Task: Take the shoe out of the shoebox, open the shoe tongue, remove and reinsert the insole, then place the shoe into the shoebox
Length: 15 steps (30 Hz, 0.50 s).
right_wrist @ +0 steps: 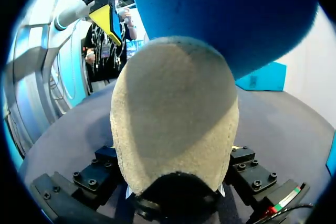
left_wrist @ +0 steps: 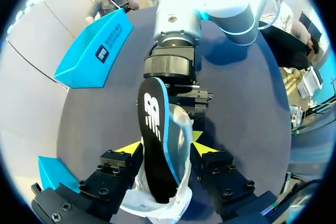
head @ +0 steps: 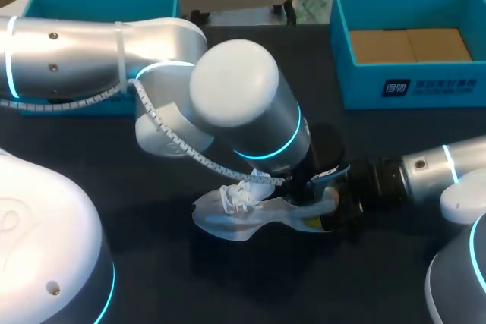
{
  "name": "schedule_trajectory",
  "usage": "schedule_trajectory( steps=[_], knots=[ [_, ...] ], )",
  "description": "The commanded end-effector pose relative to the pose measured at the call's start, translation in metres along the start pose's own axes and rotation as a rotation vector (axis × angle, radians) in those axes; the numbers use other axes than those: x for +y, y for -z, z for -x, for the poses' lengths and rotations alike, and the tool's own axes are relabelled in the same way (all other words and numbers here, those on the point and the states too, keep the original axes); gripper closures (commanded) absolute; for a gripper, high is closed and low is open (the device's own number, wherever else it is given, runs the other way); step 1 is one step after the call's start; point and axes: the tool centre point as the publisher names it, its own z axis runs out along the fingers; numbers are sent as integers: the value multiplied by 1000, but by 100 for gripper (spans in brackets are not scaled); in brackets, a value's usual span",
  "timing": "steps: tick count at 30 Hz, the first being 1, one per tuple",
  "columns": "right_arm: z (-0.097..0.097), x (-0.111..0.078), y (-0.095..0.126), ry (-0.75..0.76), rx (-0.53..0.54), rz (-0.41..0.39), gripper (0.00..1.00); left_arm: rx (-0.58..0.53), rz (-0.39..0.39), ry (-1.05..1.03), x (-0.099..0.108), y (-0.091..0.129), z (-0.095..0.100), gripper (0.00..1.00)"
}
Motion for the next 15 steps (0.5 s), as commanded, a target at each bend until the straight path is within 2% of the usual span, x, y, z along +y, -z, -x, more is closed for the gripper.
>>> schedule_trajectory(
  steps=[1, 9, 15],
  knots=[
    [-1, 2, 0, 0, -2, -4, 100, -80, 15, 10, -8, -5, -9, 42],
    [-1, 2, 0, 0, -2, -4, 100, -184, 19, 32, -5, -15, -17, 39],
    [-1, 2, 0, 0, -2, -4, 100, -224, 24, 51, -7, -21, -15, 38]
  ],
)
